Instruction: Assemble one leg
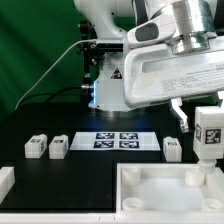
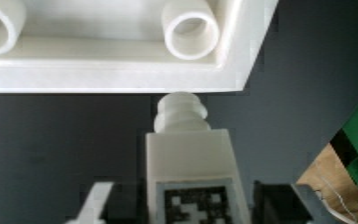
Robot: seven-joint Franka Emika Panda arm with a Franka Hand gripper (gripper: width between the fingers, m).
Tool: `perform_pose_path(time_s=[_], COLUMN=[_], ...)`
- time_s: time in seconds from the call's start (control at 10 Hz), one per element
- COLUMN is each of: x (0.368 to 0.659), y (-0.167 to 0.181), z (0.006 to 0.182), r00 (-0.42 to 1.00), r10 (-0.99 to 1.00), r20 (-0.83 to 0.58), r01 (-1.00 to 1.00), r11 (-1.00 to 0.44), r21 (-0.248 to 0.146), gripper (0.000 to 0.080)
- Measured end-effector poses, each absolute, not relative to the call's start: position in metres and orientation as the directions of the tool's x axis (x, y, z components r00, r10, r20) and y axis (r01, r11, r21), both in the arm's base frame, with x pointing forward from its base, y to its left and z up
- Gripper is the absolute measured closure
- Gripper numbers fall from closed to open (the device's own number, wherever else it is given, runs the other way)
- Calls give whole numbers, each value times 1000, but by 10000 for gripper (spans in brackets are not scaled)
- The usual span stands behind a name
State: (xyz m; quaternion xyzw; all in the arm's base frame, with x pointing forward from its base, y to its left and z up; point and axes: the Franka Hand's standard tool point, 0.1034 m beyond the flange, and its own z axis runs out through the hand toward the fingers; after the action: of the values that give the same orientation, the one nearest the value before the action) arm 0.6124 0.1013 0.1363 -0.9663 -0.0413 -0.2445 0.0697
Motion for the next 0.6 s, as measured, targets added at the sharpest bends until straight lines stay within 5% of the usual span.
perform_pose_path(time_s=[0.3, 0.6], x=[612, 614], y=[104, 108], z=[110, 103], r00=[876, 878], r10=[35, 38], r20=[481, 478], r01=[106, 110], r11=[-987, -986], r21=[-122, -124], gripper=[512, 512])
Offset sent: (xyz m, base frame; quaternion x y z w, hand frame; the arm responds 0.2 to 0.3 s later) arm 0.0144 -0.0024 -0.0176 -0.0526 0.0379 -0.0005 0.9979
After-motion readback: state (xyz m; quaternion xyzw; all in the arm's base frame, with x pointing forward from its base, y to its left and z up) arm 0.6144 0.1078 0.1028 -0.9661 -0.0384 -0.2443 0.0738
